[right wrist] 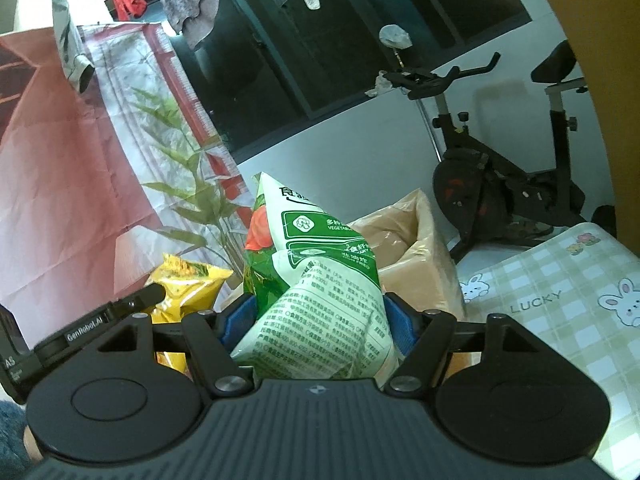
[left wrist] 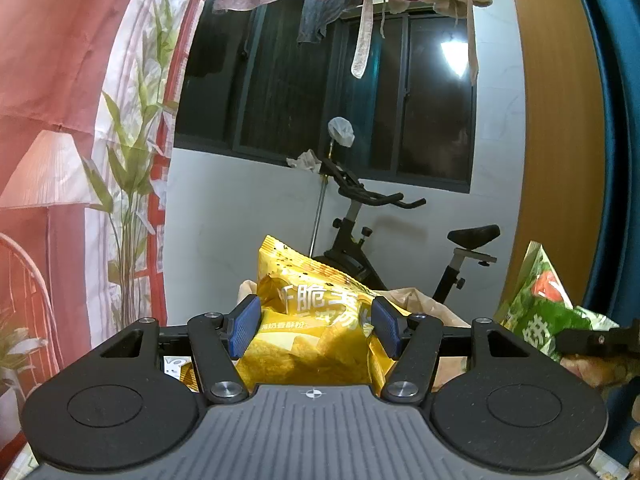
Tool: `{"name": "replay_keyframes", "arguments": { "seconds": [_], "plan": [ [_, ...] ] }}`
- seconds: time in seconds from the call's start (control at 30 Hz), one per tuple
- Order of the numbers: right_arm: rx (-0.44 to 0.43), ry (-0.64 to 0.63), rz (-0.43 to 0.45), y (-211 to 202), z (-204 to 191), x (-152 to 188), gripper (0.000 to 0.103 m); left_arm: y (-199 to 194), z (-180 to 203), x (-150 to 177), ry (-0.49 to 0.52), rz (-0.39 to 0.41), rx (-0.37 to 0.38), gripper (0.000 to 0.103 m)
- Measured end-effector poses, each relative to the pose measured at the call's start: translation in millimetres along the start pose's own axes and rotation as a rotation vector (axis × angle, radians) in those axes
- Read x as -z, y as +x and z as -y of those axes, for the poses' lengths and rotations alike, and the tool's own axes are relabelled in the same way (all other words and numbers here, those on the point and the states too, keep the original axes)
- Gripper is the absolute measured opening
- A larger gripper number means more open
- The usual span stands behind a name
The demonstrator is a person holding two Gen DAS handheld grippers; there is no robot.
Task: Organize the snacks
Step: 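Carry yellow bag in left and green-and-white bag in right into the box, open both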
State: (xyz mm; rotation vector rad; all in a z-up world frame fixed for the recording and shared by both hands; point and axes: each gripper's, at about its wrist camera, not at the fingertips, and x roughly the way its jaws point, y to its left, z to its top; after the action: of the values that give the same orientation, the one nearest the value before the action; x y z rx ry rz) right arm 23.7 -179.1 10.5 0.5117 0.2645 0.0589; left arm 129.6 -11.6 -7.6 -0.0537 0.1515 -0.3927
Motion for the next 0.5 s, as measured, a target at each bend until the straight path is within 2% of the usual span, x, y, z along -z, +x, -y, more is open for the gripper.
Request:
{"name": "replay_keyframes", "arguments": {
  "seconds": [0.27,0.5],
  "plan": [
    [-0.013,-0.036,0.037,6.0,-11.8,-20.0,0.071,9.9,-1.9,-16.0,0.015,0.021,-0.005,0.064],
    [-0.054,-0.051,0.069,41.0,-18.4,-45.2,0.071,40.2,-3.5,-31.8,0.028,0.002,-0.023,0.064]
  ]
}}
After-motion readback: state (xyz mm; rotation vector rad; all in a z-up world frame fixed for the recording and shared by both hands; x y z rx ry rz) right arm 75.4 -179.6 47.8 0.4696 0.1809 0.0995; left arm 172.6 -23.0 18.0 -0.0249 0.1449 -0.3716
